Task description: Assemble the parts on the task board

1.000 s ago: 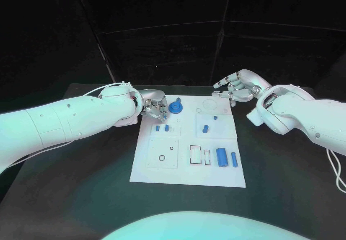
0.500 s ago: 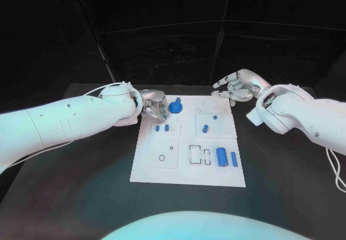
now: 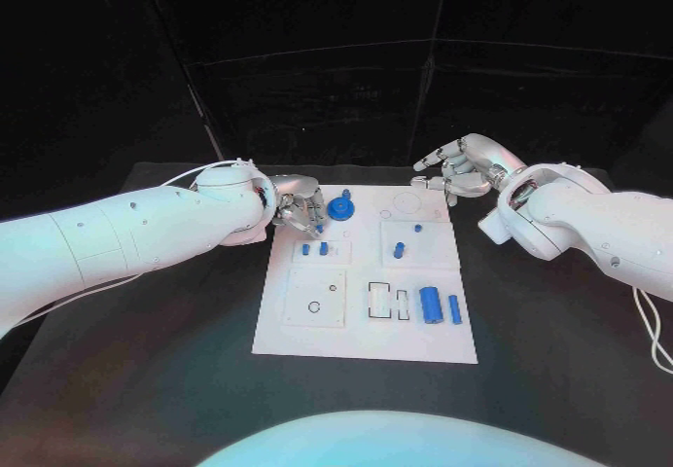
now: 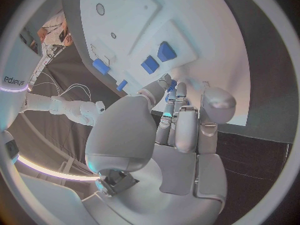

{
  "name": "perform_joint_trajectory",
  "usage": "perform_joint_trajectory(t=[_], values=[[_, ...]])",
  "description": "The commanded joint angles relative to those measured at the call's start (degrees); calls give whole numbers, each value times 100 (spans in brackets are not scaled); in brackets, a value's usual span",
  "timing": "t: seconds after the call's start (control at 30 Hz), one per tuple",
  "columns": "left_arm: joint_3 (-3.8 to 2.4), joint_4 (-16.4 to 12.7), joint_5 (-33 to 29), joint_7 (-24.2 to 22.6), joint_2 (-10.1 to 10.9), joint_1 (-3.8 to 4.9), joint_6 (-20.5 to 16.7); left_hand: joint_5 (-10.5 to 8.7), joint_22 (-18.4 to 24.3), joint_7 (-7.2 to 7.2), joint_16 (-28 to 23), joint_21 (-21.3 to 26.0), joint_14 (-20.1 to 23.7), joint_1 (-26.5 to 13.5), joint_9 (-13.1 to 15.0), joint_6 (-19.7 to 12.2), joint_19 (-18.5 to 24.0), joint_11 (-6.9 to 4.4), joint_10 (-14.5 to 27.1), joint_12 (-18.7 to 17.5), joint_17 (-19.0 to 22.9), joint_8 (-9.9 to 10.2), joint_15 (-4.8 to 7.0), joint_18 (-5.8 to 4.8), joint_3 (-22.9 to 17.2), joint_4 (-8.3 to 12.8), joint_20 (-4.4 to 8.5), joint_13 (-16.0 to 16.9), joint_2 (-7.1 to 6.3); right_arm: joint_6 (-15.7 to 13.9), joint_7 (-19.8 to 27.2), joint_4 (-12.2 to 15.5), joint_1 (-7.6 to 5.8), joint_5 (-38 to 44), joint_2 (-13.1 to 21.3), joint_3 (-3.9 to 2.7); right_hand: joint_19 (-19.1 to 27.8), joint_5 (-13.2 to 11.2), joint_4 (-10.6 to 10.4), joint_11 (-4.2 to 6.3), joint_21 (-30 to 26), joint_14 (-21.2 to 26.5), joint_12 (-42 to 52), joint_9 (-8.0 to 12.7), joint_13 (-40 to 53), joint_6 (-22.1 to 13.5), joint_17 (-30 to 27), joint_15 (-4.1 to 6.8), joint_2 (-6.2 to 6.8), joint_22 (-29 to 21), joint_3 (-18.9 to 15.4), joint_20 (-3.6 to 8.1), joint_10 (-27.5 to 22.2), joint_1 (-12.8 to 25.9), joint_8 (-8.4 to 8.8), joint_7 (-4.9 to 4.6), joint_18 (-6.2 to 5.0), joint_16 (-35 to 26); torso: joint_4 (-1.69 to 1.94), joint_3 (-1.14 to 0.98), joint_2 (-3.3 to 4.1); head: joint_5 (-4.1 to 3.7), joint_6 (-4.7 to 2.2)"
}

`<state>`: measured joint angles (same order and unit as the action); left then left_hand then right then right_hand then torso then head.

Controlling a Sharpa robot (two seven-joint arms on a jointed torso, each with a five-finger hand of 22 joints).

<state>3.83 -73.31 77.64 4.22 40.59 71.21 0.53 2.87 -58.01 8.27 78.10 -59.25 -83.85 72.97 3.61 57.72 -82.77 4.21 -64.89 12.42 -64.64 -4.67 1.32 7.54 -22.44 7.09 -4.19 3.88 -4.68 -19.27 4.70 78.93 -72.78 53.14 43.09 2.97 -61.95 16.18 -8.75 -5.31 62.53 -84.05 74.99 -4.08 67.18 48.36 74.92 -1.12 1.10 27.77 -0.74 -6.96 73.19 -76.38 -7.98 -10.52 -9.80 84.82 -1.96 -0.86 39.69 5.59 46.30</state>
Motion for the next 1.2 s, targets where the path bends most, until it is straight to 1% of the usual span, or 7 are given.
perform_joint_trajectory(t=[0.03,0.33,0.47,0.63,0.8,0.93,1.2], values=[[-2,1,-11,44,2,5,22,-19,-1,-2,-7,28,-137,-6,1,-61,29,1,51,-33,7,43,-42,-96,23,-30,-23,4,-66,16,37,-1,-9,15,0,-4,19,24,6,7,-28,-307,37,1,1,-11,159,43,-50,-7,-37,23,0,-20,-40,23,-46,-32,5,2,-3,0,2],[-3,-1,-12,17,83,5,-144,-19,17,0,-25,52,-129,-36,4,-135,35,-2,71,-62,48,87,-43,-90,60,-51,-27,9,-109,145,-134,28,-9,178,41,-4,122,34,89,29,-148,-261,-268,-6,-410,34,-28,61,-109,-236,18,37,-337,-213,-95,40,-82,-124,4,6,-5,3,-19],[-6,-1,-186,-32,185,9,-269,-19,168,19,-31,207,-123,-54,7,-174,80,17,94,-79,55,98,-52,-60,78,-73,-33,11,-114,216,-211,86,-9,345,114,-4,188,-53,165,67,-308,-99,-2037,0,-2448,51,-630,104,-180,-358,193,74,-1718,-460,-153,70,-87,-474,7,7,-6,-4,-32],[-10,14,-743,-179,344,32,-430,-19,423,46,-138,472,-65,-117,25,-125,168,55,83,-69,253,66,-85,-15,123,-136,-54,23,-110,354,-273,146,-9,844,199,-3,358,-148,203,1,-702,315,-3897,12,-3886,132,-2155,49,-32,-584,527,58,-1948,-695,-186,11,-89,-1545,-3,11,-19,-26,-58],[-10,-7,-1842,-484,562,71,-684,-18,894,83,-391,984,90,-115,42,-26,365,87,106,-60,669,21,-121,72,179,-180,-90,36,-101,523,-379,236,-8,1666,289,-2,264,-233,345,-2,-774,237,-4770,0,-4701,425,-2252,71,132,-647,863,58,-1752,-882,-253,39,-87,-1695,-12,18,-16,-169,-130],[-8,-66,-3236,-911,715,90,-1076,-17,1855,112,-1001,2047,509,-118,54,106,828,124,179,-43,1652,-44,-164,248,247,-237,-141,46,-75,610,-507,310,-5,2502,341,0,210,-318,429,60,-775,133,-5173,-9,-5135,768,-2121,135,249,-659,1104,120,-1351,-885,-336,131,-92,-1654,-6,20,-31,-208,-159],[6,-356,-5749,-1869,901,98,-1527,-16,2017,120,-1376,2289,788,-65,52,165,989,123,154,56,2220,-86,-176,278,273,-283,-172,79,24,675,-841,421,44,3708,316,2,161,-358,521,115,-756,51,-5574,8,-5502,1003,-1980,167,393,-657,1340,165,-1052,-804,-337,195,-79,-1605,-21,27,-14,-334,-206]])
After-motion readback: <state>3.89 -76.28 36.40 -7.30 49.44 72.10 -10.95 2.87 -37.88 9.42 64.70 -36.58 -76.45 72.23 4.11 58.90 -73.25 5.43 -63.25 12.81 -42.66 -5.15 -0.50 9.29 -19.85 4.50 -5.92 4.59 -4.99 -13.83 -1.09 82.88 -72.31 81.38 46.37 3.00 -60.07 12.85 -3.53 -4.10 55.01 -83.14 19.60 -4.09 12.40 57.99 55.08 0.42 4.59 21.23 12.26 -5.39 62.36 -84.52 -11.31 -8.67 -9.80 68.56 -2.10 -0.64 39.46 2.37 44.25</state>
